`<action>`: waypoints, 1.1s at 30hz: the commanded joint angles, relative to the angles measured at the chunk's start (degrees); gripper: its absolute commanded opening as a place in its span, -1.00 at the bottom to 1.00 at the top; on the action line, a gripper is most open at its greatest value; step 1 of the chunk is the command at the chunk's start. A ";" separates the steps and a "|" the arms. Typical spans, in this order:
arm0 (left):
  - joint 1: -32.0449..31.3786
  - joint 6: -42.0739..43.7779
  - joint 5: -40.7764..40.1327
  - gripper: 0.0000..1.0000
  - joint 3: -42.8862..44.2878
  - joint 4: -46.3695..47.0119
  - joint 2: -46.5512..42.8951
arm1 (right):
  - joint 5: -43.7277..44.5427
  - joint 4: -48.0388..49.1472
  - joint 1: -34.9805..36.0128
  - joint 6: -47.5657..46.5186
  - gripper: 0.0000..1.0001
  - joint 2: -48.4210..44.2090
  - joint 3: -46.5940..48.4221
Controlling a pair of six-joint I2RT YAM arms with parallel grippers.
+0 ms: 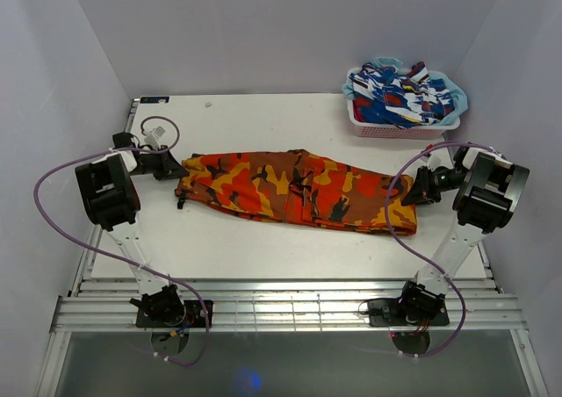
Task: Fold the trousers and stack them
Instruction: Fold the trousers
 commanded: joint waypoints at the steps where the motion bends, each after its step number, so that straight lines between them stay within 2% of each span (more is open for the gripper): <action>1: -0.82 1.83 -10.69 -0.50 1.37 3.11 1.78 | 1.51 -2.37 -0.56 -1.93 -0.84 0.60 2.98; 3: -0.74 1.83 -10.69 -0.19 1.64 1.17 0.30 | 1.08 -3.08 -0.56 -2.20 -0.85 0.33 3.85; 5: -0.39 2.62 -9.03 -0.06 -0.54 -0.14 -2.60 | 0.29 -3.61 -0.56 -2.20 -0.85 -0.54 4.38; 7: 0.22 2.89 -8.23 0.17 -3.01 0.02 -8.03 | -0.68 -4.31 -0.56 -2.46 -0.85 -1.25 5.43; 12: 0.67 1.67 -9.89 0.33 -6.97 -0.86 -14.65 | -3.67 -7.30 -0.82 -3.69 -0.85 -3.79 7.11; 14: 0.67 0.43 -10.42 0.75 -7.41 0.37 -15.62 | -4.02 -7.91 -0.82 -3.95 -0.84 -4.24 7.46; 16: 0.58 -1.15 -10.51 0.82 -6.89 0.55 -14.75 | -4.28 -8.79 -0.82 -4.13 -0.85 -4.15 7.55; 20: -1.00 -0.72 -9.99 0.82 -5.30 -1.11 -10.18 | -5.34 -10.20 -0.82 -4.75 -0.84 -4.24 8.34; 23: -3.11 -0.37 -7.37 0.69 -6.26 -1.56 -7.72 | -6.83 -11.25 -0.82 -4.92 -0.84 -4.94 9.83; 26: -5.04 -0.80 -5.42 0.20 -8.46 -1.38 -6.57 | -9.03 -12.83 -0.82 -4.75 -0.85 -5.82 11.67; 27: -5.39 -1.15 -4.89 -0.16 -9.08 -1.29 -6.66 | -9.55 -13.10 -0.82 -4.66 -0.84 -6.08 12.11; 29: -5.48 -1.86 -4.53 -0.48 -11.80 -0.33 -7.79 | -11.31 -14.33 -0.82 -5.10 -0.84 -7.13 13.43; 30: -5.40 -2.29 -4.10 -0.83 -12.85 -0.15 -8.41 | -11.67 -14.33 -0.91 -4.84 -0.84 -7.57 13.79; 31: -5.48 -2.56 -3.83 -1.00 -13.91 -0.15 -9.29 | -12.10 -14.59 -1.09 -4.75 -0.85 -8.10 14.22; 33: -5.48 -3.44 -2.53 -1.00 -17.77 0.29 -12.88 | -13.33 -16.08 -1.52 -4.31 -0.85 -9.33 15.80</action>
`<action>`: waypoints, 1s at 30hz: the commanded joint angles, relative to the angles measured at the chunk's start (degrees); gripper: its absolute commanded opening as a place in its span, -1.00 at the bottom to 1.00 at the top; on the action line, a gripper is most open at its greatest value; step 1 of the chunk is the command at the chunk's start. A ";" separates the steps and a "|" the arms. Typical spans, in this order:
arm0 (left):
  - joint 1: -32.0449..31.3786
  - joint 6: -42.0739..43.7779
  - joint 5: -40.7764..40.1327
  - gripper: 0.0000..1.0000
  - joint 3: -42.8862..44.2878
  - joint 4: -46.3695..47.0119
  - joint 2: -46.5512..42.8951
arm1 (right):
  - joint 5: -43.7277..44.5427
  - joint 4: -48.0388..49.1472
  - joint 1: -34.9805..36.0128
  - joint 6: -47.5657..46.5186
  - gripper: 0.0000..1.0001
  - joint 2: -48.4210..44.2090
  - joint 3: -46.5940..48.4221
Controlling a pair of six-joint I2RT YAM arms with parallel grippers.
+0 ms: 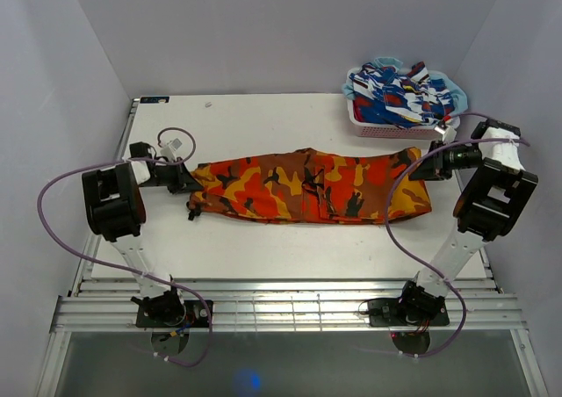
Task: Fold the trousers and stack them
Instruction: Fold the trousers
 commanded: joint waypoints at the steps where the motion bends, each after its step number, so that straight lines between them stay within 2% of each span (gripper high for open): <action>1: -0.32 -0.64 0.02 -1.00 -6.28 -2.25 -5.28 | -5.58 -5.03 -1.22 -0.83 -0.84 -4.72 4.53; 6: -0.94 -1.17 0.20 -1.00 -13.40 -2.69 -13.63 | -12.25 -2.94 -0.08 3.37 -0.84 -9.81 2.71; 9: -2.08 -0.30 -0.42 -1.00 -14.55 -3.21 -14.70 | -15.60 4.17 3.60 11.97 -0.84 -11.75 -1.16; 13: -3.66 -0.03 -1.30 -1.00 -14.47 -3.04 -14.62 | -14.12 20.67 12.56 29.27 -0.85 -15.52 -7.05; 14: -4.01 -0.20 -1.47 -1.00 -14.29 -2.86 -14.70 | -13.24 28.46 14.14 36.53 -0.85 -16.40 -8.20; 20: -4.98 -1.00 -1.56 -1.00 -14.29 -1.37 -14.00 | -7.08 46.16 28.37 57.04 -0.85 -19.49 -10.58; 24: -5.16 -2.48 -1.38 -1.00 -14.29 0.12 -12.77 | -3.57 51.46 39.79 62.79 -0.85 -18.53 -10.41; 30: -5.42 -3.28 -0.68 -1.00 -14.90 1.71 -12.50 | 0.57 51.47 50.17 64.73 -0.85 -11.77 -6.37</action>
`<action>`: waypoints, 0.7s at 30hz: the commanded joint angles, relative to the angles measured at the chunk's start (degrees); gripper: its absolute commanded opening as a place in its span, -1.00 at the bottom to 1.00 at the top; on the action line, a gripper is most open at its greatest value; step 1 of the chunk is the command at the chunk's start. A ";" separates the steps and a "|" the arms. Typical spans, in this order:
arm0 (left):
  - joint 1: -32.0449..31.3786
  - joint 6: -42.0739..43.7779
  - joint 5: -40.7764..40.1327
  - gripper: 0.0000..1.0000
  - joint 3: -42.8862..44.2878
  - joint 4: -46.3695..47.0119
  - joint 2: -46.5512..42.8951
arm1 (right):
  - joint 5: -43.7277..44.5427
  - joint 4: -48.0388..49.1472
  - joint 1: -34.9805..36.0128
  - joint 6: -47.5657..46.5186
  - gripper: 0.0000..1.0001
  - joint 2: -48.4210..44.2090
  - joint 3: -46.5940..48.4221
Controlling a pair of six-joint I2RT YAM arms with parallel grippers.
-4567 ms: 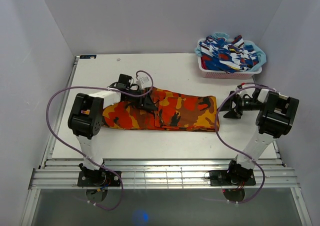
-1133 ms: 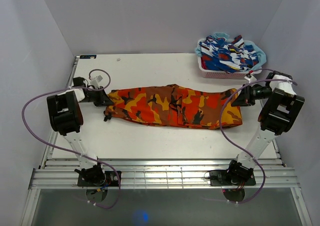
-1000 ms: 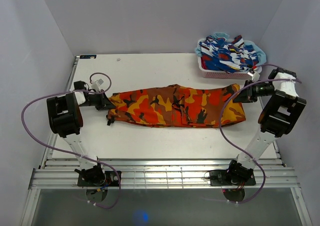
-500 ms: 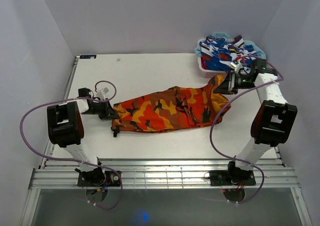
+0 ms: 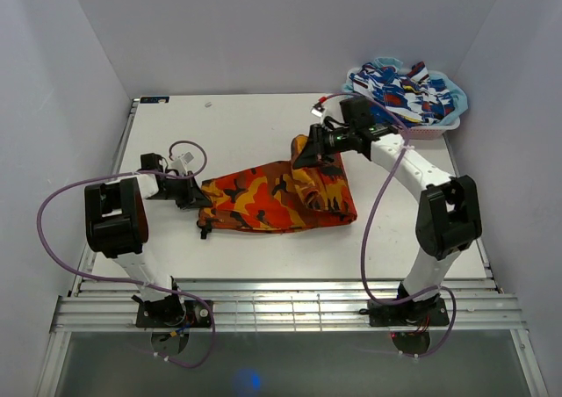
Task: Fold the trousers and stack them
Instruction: Fold the trousers
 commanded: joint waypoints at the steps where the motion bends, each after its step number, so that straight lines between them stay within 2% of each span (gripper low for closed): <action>1: -0.81 -0.66 1.90 -1.00 -1.01 2.21 -0.75 | 1.40 5.09 4.29 6.23 -0.85 5.22 4.30; 6: -0.90 -1.28 2.60 -1.00 -2.85 3.79 -0.48 | 3.77 4.49 10.79 6.34 -0.85 11.21 12.20; 13: -0.90 -1.19 3.57 -1.00 -2.50 4.06 0.39 | 4.03 4.48 15.63 7.48 -0.85 19.46 17.04; 21: -0.81 -1.28 4.54 -1.00 -2.15 4.94 2.33 | 4.56 12.56 19.67 13.54 -0.85 22.99 17.75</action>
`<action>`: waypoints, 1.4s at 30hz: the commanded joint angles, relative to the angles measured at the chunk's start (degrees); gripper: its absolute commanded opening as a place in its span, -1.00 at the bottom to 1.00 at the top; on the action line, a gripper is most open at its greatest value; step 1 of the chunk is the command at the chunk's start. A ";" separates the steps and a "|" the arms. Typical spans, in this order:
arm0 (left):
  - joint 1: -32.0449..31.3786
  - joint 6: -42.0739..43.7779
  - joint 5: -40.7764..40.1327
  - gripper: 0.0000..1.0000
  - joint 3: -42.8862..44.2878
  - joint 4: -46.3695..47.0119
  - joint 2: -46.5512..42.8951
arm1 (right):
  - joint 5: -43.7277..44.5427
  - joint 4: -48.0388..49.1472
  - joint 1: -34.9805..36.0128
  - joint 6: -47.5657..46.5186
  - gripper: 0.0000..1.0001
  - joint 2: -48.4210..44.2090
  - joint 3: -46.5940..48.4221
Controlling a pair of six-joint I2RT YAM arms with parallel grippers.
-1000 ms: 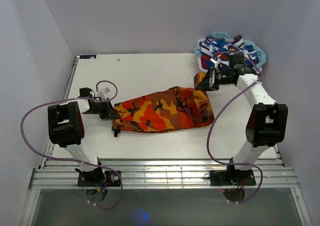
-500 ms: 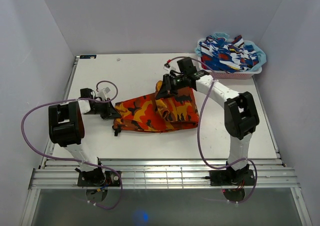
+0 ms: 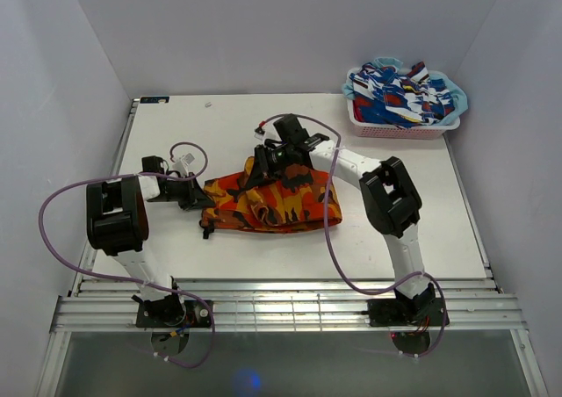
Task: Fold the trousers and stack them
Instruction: Fold the trousers
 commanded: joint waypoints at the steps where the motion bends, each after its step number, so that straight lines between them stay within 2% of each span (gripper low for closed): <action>1: -0.70 0.63 0.82 -1.00 -0.16 0.28 1.00 | -0.38 6.86 2.22 3.90 -0.85 1.15 2.83; 16: -0.70 0.71 0.91 -1.00 -3.85 1.78 0.64 | 0.95 13.98 5.91 8.92 -0.85 8.46 6.61; 42: -0.79 -1.22 0.73 -1.00 -7.02 3.71 -0.50 | 5.52 17.68 7.76 20.43 -0.85 14.52 9.86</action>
